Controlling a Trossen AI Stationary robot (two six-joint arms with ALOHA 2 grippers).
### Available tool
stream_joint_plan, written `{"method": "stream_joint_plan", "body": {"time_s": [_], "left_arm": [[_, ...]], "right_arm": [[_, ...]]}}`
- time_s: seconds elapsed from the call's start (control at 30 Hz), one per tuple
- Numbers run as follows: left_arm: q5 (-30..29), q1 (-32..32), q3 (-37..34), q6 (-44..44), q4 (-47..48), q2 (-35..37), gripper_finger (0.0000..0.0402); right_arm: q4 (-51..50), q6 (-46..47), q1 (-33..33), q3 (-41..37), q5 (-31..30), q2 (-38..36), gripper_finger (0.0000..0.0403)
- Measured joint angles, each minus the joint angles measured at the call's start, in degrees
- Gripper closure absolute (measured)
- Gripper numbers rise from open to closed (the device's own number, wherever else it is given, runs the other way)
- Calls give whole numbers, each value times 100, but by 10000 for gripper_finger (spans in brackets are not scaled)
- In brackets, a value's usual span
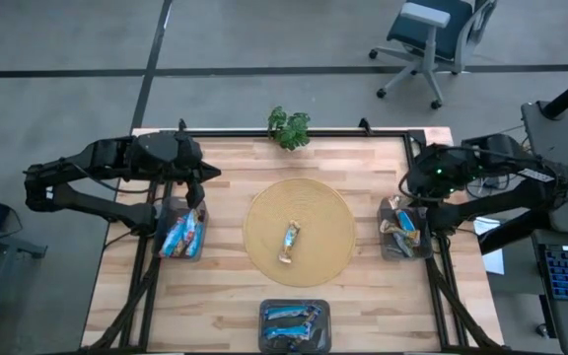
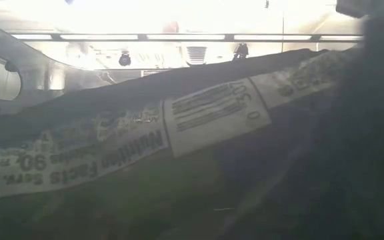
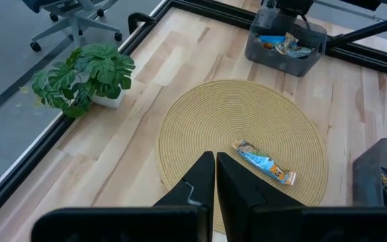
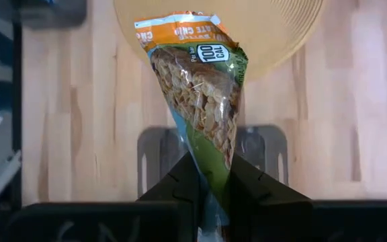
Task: Pick and place Granola Bars by type
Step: Put the top yellow granola bar into the top right bin
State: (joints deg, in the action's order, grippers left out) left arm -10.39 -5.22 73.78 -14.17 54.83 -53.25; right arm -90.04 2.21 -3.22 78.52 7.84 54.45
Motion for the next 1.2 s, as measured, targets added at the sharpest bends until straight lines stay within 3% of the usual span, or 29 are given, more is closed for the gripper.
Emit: {"method": "stream_joint_plan", "body": {"time_s": [0.77, 1.2], "left_arm": [[-1, 0, 0, -103, 0, -54, 401], [-3, 1, 0, -133, 0, -67, 401]], "right_arm": [[391, -351, 0, -2666, 13, -159, 369], [773, -373, 0, -2936, 13, -163, 369]]}}
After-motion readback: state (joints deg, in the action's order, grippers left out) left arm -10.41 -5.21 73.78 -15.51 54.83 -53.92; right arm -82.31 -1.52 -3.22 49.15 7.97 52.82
